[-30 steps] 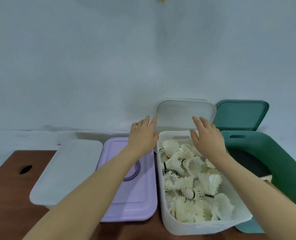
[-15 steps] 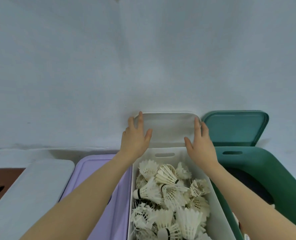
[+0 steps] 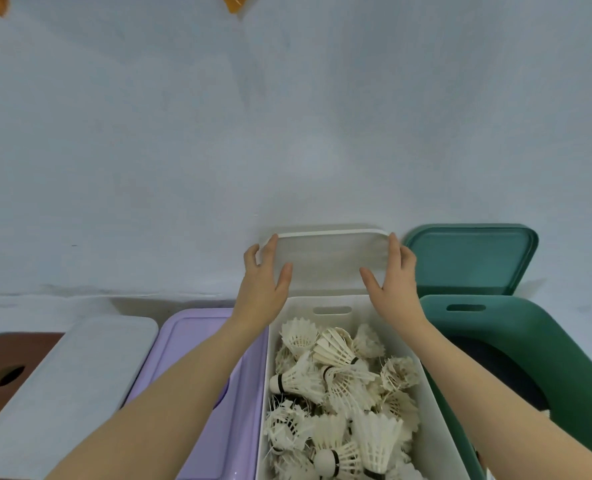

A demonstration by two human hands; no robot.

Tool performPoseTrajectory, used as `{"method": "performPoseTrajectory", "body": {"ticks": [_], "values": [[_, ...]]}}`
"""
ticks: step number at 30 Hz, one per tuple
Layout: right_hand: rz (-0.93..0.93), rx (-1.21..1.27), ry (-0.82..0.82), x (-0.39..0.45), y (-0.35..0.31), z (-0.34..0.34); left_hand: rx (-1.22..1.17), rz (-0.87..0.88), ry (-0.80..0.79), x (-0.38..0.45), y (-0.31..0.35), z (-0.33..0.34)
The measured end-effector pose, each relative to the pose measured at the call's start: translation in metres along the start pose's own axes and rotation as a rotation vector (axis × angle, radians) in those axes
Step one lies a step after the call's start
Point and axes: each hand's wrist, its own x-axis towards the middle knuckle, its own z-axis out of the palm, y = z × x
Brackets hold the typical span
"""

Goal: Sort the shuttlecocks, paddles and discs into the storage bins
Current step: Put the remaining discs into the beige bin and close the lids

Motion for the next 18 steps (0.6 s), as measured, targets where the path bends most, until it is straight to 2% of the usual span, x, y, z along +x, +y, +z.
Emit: {"method": "performPoseTrajectory", "body": {"ticks": [8, 18], "values": [[-0.108, 0.006, 0.075, -0.01, -0.034, -0.004, -0.016, 0.057, 0.073, -0.012, 0.008, -0.031], [-0.217, -0.023, 0.189, -0.052, -0.094, -0.06, 0.006, 0.219, 0.151, -0.048, 0.042, -0.085]]}}
